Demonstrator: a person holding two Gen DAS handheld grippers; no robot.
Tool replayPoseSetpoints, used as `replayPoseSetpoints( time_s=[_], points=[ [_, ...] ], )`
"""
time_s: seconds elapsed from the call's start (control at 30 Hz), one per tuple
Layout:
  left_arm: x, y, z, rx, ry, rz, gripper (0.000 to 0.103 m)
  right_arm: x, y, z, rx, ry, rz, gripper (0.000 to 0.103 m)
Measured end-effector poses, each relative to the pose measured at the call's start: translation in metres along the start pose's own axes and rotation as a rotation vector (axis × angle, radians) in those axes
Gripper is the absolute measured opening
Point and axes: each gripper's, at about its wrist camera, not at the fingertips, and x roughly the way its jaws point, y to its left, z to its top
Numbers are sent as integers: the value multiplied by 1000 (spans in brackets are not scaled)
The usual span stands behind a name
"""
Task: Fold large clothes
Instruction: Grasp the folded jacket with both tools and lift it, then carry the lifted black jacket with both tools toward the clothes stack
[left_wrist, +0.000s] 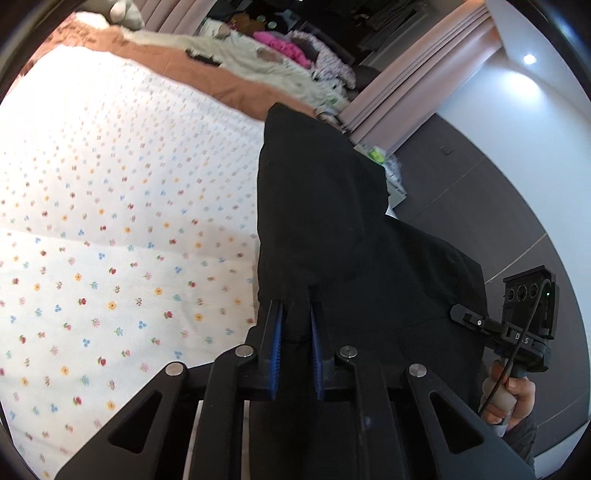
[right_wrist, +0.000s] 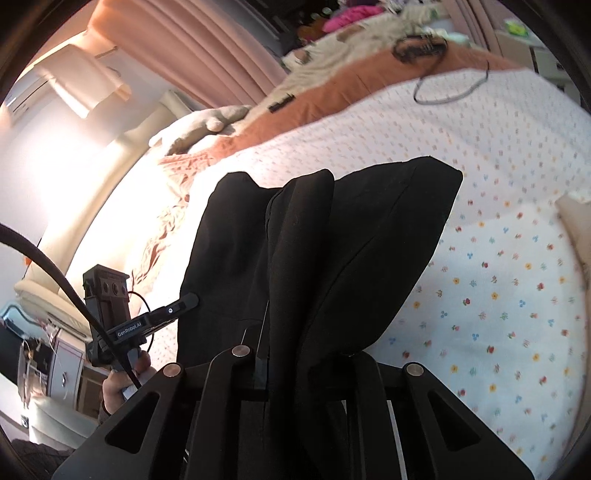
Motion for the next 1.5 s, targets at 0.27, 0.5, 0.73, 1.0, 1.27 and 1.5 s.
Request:
replayPoseSetpoints(
  time_s=[0.27,0.5,0.73,1.0,1.27,1.5],
  points=[
    [-49,-51,-3,47,-63,-64,13,-73,27,-31,-53,-100,22,11],
    [-67,-109,-8,104,-76,-122,13,-165,22,-63,-79,-186,9,11],
    [-70,-181,-13,159,-77,-199,13,-247,23,-92,-97,-256,-50,11],
    [-59,-264,-27,225,-51,-290,12,-342,21,-121,-101,-338,-131,11],
    [-39,-339,-47,283,-17,-372,12,-409,22,-141,-109,-400,-225,11],
    [-13,-387,-64,305,29,-426,12,-441,28,-156,-97,-423,-304,11]
  ],
)
